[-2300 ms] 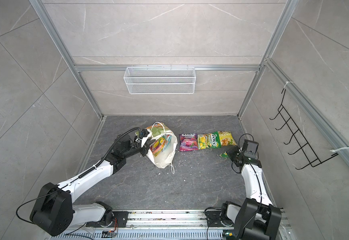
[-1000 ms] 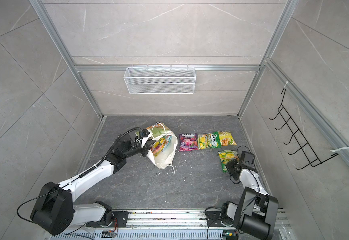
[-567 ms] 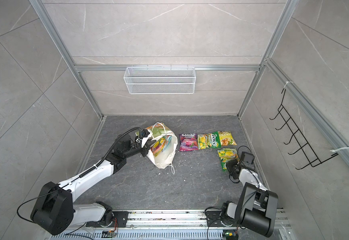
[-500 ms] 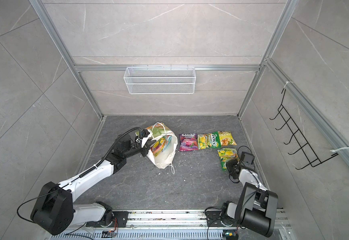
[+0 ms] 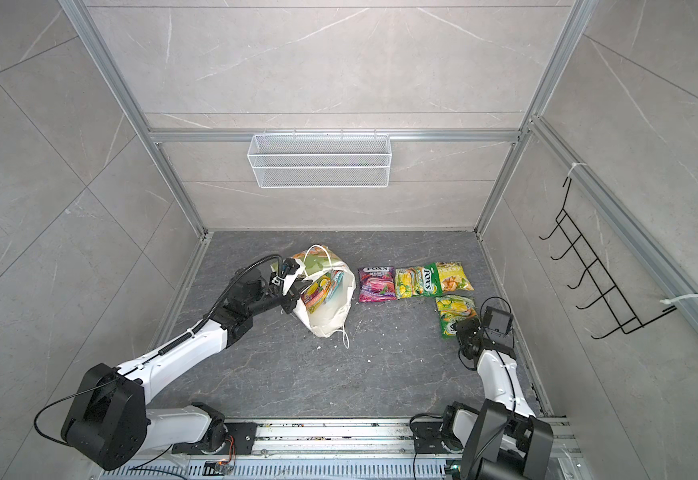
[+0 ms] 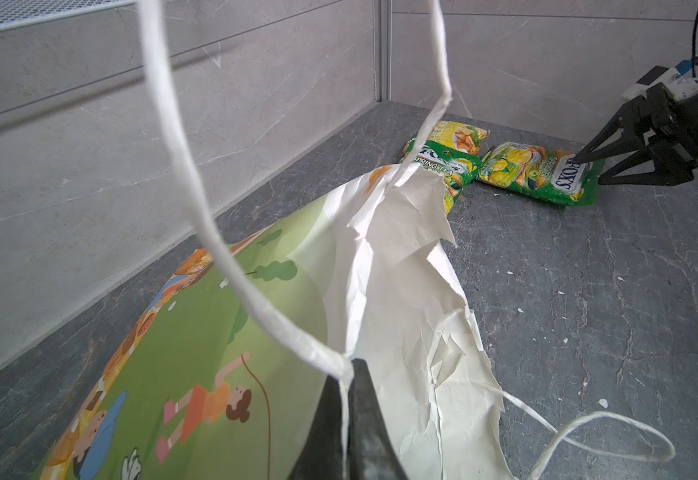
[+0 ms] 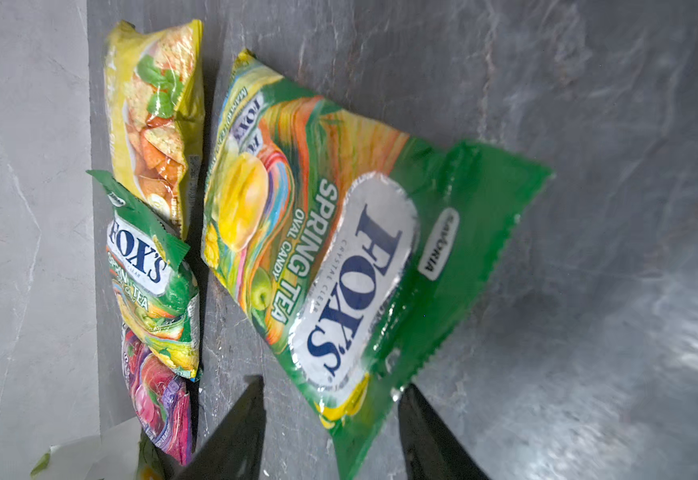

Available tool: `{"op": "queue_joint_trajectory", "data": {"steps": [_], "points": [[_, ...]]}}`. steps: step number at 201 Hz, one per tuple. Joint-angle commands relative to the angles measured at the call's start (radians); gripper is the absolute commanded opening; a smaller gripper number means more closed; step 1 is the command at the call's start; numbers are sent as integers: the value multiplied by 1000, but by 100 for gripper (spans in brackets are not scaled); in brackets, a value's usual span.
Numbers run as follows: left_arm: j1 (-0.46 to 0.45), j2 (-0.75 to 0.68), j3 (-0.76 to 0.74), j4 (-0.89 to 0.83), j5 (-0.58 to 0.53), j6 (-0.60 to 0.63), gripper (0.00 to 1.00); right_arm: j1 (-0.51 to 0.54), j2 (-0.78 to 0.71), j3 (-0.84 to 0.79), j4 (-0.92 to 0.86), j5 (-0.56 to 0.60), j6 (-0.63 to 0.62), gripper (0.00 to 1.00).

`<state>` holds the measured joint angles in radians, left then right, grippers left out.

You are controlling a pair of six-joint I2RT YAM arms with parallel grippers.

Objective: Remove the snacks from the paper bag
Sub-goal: 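Open the right gripper to release the green SPRING TEA packet, then reach the right gripper into the paper bag held by the left gripper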

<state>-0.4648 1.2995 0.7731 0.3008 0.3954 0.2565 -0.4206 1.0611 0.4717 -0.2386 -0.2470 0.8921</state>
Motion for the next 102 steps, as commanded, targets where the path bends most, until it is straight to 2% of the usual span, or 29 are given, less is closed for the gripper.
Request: {"op": "queue_joint_trajectory", "data": {"steps": [1,32,39,49,59,72,88,102], "points": [[2,-15,9,47,13,-13,0,-5,-56,43,-121,45,24,55],[2,-26,9,41,13,-14,0,-5,-171,95,-195,38,-3,51],[1,-29,9,41,15,-16,0,-5,-193,96,-153,-9,-22,48],[2,-28,10,41,15,-16,0,-1,-209,114,-113,-79,-58,39],[2,-27,12,42,15,-15,0,30,-214,135,-45,-153,-100,36],[2,-25,17,37,16,-15,0,131,-200,202,-34,-197,-207,33],[2,-25,20,31,21,-12,0,325,-191,282,-57,-143,-315,29],[1,-24,23,25,16,-8,0,491,-194,313,-48,-63,-357,26]]}}
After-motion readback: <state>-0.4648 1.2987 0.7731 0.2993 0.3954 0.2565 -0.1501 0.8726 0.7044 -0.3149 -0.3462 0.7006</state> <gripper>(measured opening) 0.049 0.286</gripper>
